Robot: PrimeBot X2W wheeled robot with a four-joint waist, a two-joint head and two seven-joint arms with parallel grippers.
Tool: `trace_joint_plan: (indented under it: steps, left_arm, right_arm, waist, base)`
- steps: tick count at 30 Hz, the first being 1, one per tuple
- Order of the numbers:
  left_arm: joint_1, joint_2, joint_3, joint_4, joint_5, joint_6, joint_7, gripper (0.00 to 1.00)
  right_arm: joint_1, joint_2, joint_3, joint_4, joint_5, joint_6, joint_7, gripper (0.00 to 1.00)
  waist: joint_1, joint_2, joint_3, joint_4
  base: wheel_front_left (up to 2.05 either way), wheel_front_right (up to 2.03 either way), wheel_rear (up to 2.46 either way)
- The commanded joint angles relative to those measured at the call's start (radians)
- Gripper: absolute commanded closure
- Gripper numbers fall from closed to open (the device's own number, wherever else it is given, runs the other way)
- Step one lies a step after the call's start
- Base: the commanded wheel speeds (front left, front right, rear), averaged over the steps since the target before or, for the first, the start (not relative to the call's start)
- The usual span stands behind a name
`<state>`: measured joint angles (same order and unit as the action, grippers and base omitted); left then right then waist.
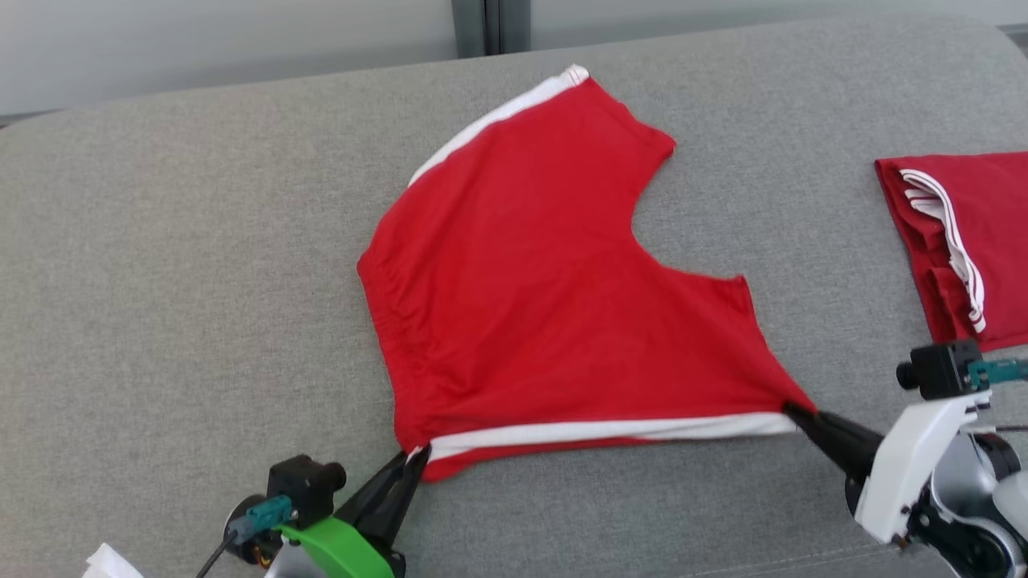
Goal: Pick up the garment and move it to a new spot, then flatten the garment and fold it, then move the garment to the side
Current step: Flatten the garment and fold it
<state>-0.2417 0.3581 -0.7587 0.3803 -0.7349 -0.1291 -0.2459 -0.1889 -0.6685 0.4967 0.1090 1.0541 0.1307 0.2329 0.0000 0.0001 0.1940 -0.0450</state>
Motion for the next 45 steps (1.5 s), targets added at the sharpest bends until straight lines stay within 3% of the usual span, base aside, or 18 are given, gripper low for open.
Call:
trace_joint_plan:
  steps: [1,6,11,14,18,21,27,37,45]
  left_arm:
    - [0.036,0.029,-0.006,-0.013,-0.002,-0.001,0.015,1.00]
    - [0.116,0.084,-0.025,-0.110,-0.040,-0.001,0.073,1.00]
    - [0.181,0.122,-0.022,-0.270,-0.073,0.021,0.102,1.00]
    - [0.163,0.110,0.002,-0.342,-0.092,0.021,0.075,1.00]
    - [0.078,0.082,0.008,-0.347,-0.095,0.012,0.072,1.00]
    - [0.002,0.051,0.009,-0.293,-0.054,0.025,0.064,1.00]
    - [-0.144,-0.053,0.045,-0.140,-0.045,0.044,0.035,1.00]
    - [-0.324,-0.196,0.087,0.098,-0.053,0.050,0.004,1.00]
    - [-0.424,-0.264,0.104,0.204,-0.053,0.044,-0.012,1.00]
  right_arm:
    - [0.061,-0.010,-0.033,-0.037,0.008,0.000,0.037,1.00]
    - [0.266,0.002,-0.173,-0.172,-0.011,-0.001,0.182,1.00]
    - [0.402,0.092,-0.370,-0.359,-0.105,0.000,0.292,1.00]
    - [0.378,0.151,-0.451,-0.434,-0.192,0.000,0.356,1.00]
    - [0.277,0.214,-0.492,-0.445,-0.272,0.000,0.414,1.00]
    - [0.159,0.254,-0.495,-0.410,-0.313,0.000,0.431,1.00]
    - [-0.069,0.273,-0.455,-0.264,-0.409,0.000,0.401,1.00]
    - [-0.393,0.303,-0.367,0.031,-0.484,0.000,0.257,1.00]
    - [-0.564,0.325,-0.325,0.221,-0.531,0.000,0.150,1.00]
  waist:
    - [0.0000,-0.0001,-0.056,0.006]
    - [0.0000,-0.0001,-0.057,0.001]
    - [0.0000,-0.0001,-0.047,-0.001]
    - [0.0000,-0.0001,-0.039,0.007]
    - [0.0000,-0.0001,-0.034,0.031]
    - [0.0000,-0.0001,-0.025,0.051]
    - [0.0000,-0.0001,0.021,0.098]
    - [0.0000,-0.0001,0.135,0.164]
    - [0.0000,-0.0001,0.204,0.198]
  base:
    - [0.00,0.00,0.00]
    - [0.00,0.00,0.00]
    - [0.00,0.00,0.00]
    - [0.00,0.00,0.00]
    - [0.00,0.00,0.00]
    - [0.00,0.00,0.00]
    - [0.00,0.00,0.00]
    - [0.00,0.00,0.00]
    - [0.00,0.00,0.00]
